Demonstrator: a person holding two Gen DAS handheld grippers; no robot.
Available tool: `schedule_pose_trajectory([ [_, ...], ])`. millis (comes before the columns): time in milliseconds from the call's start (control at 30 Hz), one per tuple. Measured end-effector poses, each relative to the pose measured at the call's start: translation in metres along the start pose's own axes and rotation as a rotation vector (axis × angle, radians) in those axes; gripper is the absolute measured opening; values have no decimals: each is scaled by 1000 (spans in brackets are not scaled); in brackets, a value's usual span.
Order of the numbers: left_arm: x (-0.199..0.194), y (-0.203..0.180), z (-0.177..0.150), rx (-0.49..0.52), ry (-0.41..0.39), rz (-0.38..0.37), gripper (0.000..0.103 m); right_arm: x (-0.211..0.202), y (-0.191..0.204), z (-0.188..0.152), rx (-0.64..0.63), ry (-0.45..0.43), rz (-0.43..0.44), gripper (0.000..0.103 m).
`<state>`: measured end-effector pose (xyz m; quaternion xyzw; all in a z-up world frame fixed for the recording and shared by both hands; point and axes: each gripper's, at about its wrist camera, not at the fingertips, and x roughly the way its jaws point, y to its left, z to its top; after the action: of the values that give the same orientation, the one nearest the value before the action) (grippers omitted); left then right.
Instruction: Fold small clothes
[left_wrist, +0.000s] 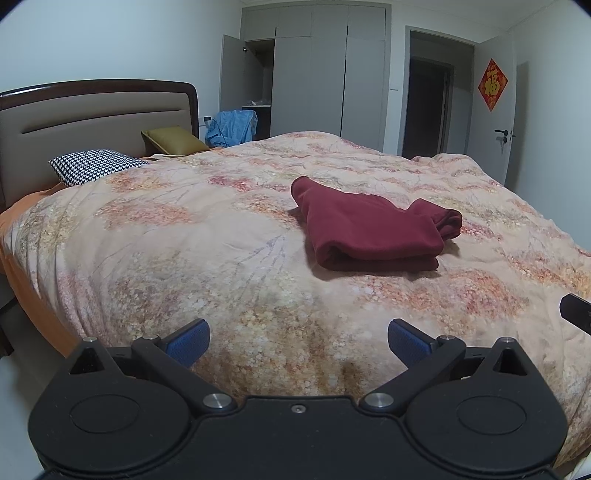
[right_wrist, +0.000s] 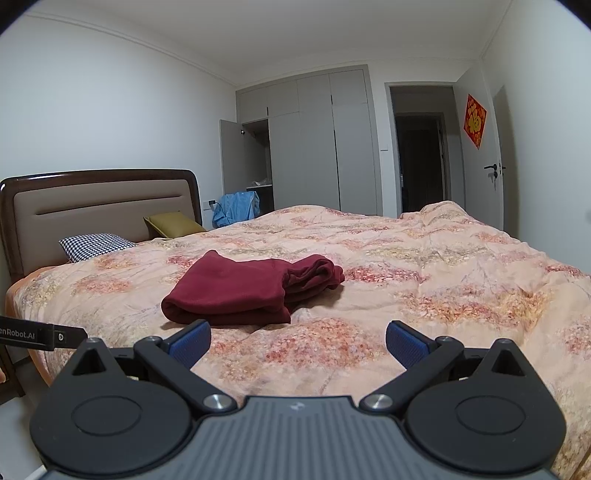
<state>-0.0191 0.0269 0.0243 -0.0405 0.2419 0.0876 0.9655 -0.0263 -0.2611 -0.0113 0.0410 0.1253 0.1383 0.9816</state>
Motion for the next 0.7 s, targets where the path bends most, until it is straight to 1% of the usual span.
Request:
schedule_pose_trajectory([
  [700, 3, -2, 0, 6, 8, -2, 102, 2, -2, -1, 7, 10, -3, 103],
])
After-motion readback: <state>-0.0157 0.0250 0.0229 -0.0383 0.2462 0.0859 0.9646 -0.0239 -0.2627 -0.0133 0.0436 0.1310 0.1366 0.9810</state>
